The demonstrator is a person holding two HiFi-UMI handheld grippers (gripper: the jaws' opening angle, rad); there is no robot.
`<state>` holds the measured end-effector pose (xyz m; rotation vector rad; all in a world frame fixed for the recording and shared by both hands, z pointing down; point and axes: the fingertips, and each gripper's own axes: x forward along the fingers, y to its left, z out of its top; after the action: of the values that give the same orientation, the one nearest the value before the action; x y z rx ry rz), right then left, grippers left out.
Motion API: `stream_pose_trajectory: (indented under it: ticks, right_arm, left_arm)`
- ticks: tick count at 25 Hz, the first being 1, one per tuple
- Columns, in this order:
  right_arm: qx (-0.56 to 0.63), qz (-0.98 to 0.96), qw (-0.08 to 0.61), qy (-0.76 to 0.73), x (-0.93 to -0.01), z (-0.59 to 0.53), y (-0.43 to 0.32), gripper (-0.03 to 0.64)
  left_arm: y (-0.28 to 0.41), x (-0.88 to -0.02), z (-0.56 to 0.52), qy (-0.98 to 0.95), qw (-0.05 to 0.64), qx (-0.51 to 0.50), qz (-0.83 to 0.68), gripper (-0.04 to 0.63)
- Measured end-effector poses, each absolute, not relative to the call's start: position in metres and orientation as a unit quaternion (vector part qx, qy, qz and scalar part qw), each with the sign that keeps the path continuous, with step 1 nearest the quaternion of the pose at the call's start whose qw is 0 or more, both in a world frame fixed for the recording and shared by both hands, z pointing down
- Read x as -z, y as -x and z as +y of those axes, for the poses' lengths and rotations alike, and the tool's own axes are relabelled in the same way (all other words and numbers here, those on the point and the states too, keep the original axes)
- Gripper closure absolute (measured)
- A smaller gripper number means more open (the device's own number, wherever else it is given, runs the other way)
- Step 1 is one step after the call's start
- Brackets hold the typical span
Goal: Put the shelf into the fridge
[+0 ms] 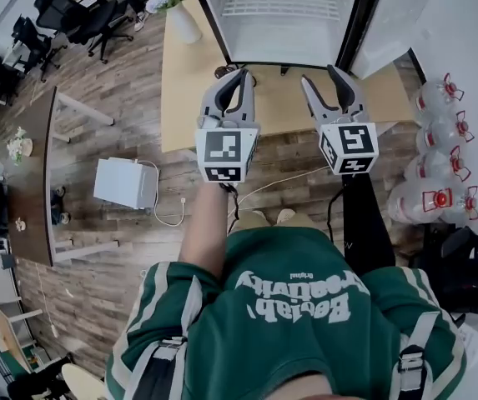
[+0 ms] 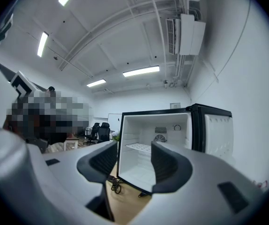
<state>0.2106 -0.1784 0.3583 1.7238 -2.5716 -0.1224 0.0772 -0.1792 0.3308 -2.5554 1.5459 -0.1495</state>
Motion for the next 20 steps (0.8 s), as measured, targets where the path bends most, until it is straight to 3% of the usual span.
stream_pose_trajectory:
  ticks: [7,14,20]
  right_arm:
    - [0.041,-0.843,0.022,-0.536,-0.353,-0.171,-0.203,0.466]
    - [0.037,-0.841,0.030,-0.538,-0.355,-0.167,-0.210,0.614]
    - [0.022,-0.841,0.020,-0.540,-0.353,-0.168,-0.219,0.614]
  left_arm:
    - [-0.086,-0.325,-0.175,0.854,0.080,0.051,0.512,0.597]
    - [-0.087,-0.331,-0.175,0.851,0.075,0.053,0.516,0.597]
    - [-0.086,-0.332,-0.176,0.850,0.070,0.048,0.520,0.597]
